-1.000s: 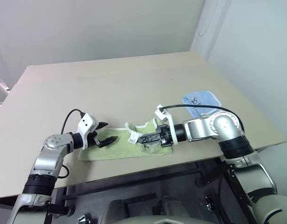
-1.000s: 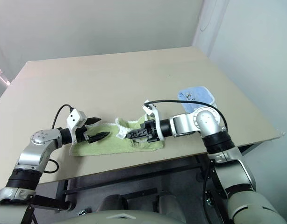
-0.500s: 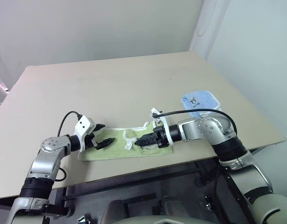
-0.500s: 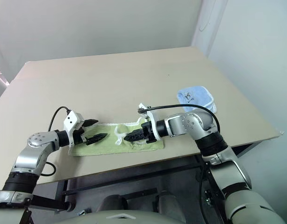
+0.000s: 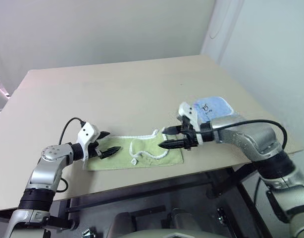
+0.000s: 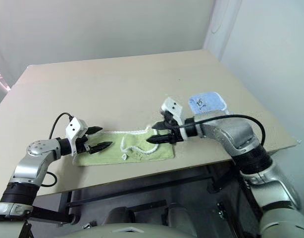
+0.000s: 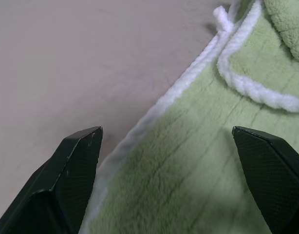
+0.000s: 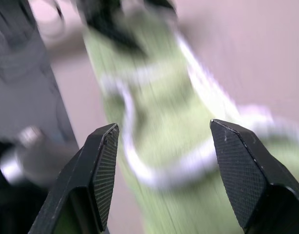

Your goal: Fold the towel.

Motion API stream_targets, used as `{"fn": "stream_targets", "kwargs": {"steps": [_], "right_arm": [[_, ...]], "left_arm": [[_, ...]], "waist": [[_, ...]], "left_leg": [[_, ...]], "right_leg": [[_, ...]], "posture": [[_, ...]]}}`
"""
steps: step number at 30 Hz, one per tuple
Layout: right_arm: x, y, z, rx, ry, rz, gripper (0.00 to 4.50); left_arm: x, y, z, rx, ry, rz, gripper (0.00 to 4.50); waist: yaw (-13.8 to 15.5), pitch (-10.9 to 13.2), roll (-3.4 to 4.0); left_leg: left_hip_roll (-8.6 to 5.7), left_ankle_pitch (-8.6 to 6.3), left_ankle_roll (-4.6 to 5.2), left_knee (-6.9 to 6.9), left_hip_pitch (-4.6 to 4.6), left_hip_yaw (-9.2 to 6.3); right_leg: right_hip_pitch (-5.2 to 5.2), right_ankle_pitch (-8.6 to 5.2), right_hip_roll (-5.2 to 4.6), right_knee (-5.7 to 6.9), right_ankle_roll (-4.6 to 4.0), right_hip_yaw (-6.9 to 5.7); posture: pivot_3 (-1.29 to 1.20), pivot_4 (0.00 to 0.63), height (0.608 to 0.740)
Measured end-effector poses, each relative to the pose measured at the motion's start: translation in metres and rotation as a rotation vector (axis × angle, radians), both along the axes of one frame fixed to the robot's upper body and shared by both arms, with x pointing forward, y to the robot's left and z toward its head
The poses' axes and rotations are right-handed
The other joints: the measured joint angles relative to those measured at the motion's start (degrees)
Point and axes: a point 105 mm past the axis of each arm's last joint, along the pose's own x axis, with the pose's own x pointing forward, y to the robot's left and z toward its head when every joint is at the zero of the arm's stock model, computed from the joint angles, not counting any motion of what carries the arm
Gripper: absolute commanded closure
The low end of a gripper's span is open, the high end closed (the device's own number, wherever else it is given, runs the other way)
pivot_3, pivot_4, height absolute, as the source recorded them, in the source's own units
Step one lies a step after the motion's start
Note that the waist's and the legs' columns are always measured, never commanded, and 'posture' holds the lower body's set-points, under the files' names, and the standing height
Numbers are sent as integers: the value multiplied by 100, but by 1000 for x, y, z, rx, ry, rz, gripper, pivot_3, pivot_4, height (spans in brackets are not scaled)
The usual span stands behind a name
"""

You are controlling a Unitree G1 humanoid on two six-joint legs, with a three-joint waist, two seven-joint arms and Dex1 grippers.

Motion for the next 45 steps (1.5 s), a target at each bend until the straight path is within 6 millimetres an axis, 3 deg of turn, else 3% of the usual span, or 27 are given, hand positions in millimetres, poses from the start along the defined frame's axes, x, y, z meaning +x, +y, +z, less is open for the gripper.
{"fn": "stream_targets", "kwargs": {"steps": [2, 5, 7, 8, 17, 28, 35, 45], "right_arm": [[-2, 2, -6, -18, -37, 47, 1394], [3, 3, -8, -54, -129, 80, 809], [4, 3, -11, -68, -145, 97, 71], [3, 5, -12, -69, -158, 110, 24], [10, 14, -26, -96, -378, 198, 24], [30, 28, -6, -7, -570, 142, 24], [13, 1, -13, -86, -508, 237, 24], [28, -11, -33, -226, -541, 193, 24]], "left_arm": [[2, -1, 3, 1, -9, -4, 0], [4, -2, 6, 1, -19, -7, 0], [4, -2, 5, 1, -19, -7, 0], [4, -2, 5, 1, -19, -7, 0], [0, 0, 0, 1, -2, 1, 0], [0, 1, -1, 3, -2, 11, 0], [-1, 1, -2, 4, 3, 13, 0], [-1, 0, -2, 1, 2, 12, 0]], "waist": [[-20, 1, 1], [9, 0, 1], [13, 1, 0], [17, 1, -1], [5, 0, -2], [18, 0, -2], [46, -1, -2], [16, -1, -2]], "left_leg": [[4, 0, 0, 1, 4, -1], [5, 1, 0, 3, 8, -4], [5, 1, -1, 4, 5, -3], [4, 1, -1, 4, 5, -3], [4, 1, -1, 6, 6, -2], [3, 1, -2, 8, 7, -3], [1, 1, -2, 10, 9, -1], [2, 3, -4, 12, 17, 0]], "right_leg": [[-2, 1, 6, 9, 0, 2], [3, 1, 11, 10, -2, 1], [3, 2, 9, 8, -2, 1], [3, 2, 7, 7, -1, 2], [3, 4, 8, 9, 1, 2], [6, 10, 8, 13, 11, 2], [10, 5, 2, 11, 2, 1], [12, 5, 6, 21, -5, 4]], "posture": [[0, 0, 740], [0, 0, 740], [0, 0, 740], [0, 0, 740], [0, 0, 740], [0, 0, 740], [0, 0, 740], [0, 0, 740]]}}
